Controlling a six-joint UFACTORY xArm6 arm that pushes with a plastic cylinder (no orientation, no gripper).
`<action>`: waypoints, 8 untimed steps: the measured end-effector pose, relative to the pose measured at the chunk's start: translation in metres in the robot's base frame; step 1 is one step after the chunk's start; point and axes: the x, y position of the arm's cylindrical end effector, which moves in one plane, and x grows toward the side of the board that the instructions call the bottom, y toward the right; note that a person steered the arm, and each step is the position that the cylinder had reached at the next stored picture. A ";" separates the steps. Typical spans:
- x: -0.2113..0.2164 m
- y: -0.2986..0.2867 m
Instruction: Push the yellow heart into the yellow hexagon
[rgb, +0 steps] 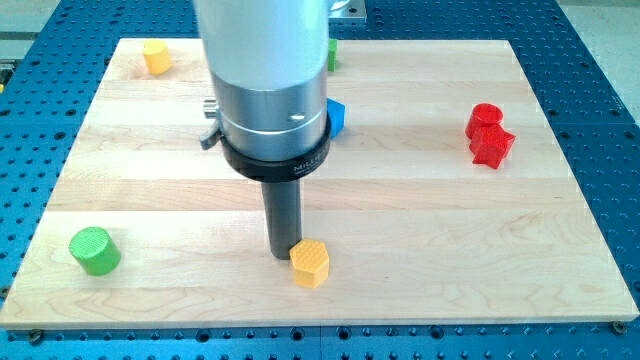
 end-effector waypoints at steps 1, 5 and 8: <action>-0.041 -0.032; -0.198 -0.273; -0.332 -0.232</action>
